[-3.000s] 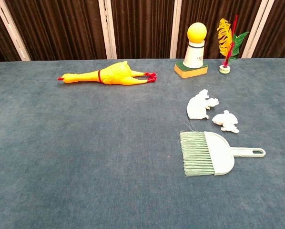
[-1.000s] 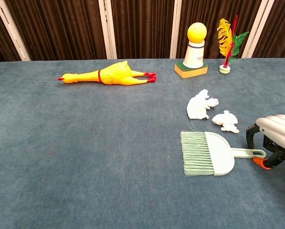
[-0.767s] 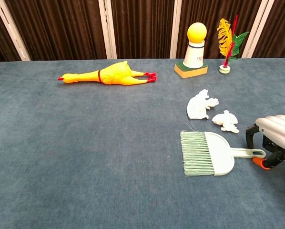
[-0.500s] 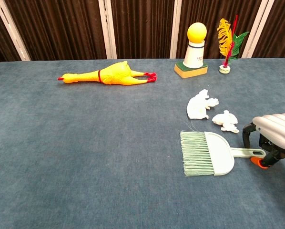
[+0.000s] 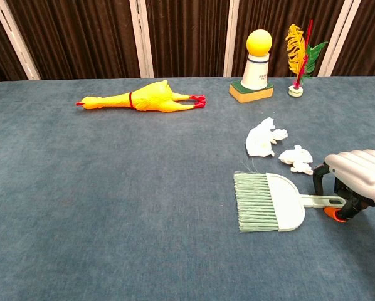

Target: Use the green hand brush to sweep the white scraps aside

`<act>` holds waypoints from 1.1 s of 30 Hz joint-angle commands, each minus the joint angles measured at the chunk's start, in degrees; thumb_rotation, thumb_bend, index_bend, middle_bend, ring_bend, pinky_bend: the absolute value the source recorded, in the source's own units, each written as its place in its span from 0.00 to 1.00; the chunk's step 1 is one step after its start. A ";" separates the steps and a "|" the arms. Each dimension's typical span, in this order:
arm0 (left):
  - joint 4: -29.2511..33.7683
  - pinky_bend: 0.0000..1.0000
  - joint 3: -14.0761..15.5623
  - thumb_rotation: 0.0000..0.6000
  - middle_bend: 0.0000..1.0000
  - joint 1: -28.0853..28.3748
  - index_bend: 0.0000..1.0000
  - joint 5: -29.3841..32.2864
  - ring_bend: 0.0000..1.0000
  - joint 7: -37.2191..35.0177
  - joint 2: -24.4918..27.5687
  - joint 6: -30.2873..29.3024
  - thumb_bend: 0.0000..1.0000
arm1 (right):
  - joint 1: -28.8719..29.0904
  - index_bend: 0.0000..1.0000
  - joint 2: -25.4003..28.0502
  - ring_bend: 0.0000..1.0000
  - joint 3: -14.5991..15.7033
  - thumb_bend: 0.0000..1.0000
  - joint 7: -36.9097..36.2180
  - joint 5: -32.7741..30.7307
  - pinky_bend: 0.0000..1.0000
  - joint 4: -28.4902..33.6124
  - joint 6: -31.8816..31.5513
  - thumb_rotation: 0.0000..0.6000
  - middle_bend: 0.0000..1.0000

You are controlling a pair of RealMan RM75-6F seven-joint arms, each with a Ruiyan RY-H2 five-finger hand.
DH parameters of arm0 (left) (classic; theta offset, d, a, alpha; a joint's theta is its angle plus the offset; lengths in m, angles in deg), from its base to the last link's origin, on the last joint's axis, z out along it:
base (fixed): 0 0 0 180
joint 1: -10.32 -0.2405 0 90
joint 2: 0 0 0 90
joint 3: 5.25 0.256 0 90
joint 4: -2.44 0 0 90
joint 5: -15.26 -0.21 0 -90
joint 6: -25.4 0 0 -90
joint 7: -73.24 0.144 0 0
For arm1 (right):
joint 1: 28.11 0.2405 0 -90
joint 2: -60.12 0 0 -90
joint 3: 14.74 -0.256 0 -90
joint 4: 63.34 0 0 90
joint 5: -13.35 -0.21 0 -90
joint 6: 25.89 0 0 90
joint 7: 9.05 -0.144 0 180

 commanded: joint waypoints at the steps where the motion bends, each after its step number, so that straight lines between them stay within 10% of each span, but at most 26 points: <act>1: -0.01 0.02 -0.01 1.00 0.00 0.00 0.00 0.02 0.00 -0.06 0.02 0.01 0.00 | 0.02 0.79 0.11 0.98 0.07 0.47 -0.09 0.16 0.80 0.18 -0.25 1.00 0.99; 33: 0.22 0.02 -0.02 1.00 0.00 0.06 0.00 0.18 0.00 -0.10 0.02 0.16 0.00 | 4.97 0.85 12.27 0.98 -5.39 0.50 10.14 -0.55 0.80 18.39 -4.61 1.00 0.99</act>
